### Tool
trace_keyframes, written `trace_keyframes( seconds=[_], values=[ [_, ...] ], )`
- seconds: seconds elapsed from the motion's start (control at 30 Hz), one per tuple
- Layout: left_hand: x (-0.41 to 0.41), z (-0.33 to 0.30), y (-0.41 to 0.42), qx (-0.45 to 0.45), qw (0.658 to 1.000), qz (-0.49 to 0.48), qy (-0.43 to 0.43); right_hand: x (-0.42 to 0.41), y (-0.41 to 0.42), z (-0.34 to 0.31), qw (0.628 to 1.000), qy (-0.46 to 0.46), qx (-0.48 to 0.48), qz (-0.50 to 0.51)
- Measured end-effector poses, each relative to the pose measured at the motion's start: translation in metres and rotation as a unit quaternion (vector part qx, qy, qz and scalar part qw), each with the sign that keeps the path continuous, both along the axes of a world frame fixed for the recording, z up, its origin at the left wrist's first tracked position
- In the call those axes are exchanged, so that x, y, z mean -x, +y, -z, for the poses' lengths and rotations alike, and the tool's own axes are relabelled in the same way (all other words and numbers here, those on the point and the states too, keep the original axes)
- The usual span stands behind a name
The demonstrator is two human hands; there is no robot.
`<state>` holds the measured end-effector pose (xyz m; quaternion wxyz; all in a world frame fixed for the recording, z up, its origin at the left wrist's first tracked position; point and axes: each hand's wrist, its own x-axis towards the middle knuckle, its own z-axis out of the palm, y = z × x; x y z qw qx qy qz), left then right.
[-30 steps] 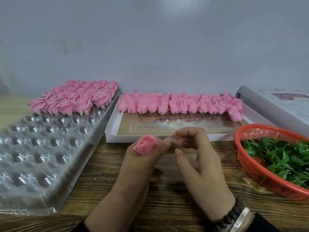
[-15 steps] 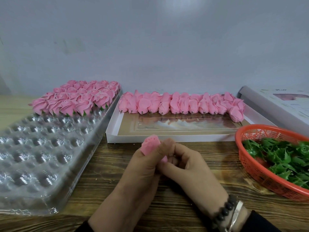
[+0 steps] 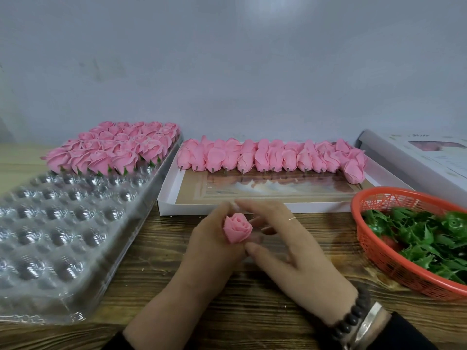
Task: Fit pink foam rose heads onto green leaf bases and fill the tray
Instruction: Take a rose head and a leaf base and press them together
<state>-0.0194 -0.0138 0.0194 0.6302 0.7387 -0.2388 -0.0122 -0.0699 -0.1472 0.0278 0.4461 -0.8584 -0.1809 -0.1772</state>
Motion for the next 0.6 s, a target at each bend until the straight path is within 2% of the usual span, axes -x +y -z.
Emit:
trace_keyframes(
  seconds=[0.1,0.23,0.6],
  values=[
    [-0.004,0.004,0.002,-0.075,0.997,-0.003,-0.027,0.002,-0.001,-0.002,0.997,0.004,0.066,-0.035],
    [-0.006,0.008,0.003,-0.144,0.988,0.018,-0.044,0.002,-0.003,-0.005,0.996,0.007,0.076,-0.043],
    [0.000,0.002,0.003,-0.182,0.980,0.073,-0.022,0.000,-0.006,-0.005,0.998,0.057,0.031,-0.026]
  ],
)
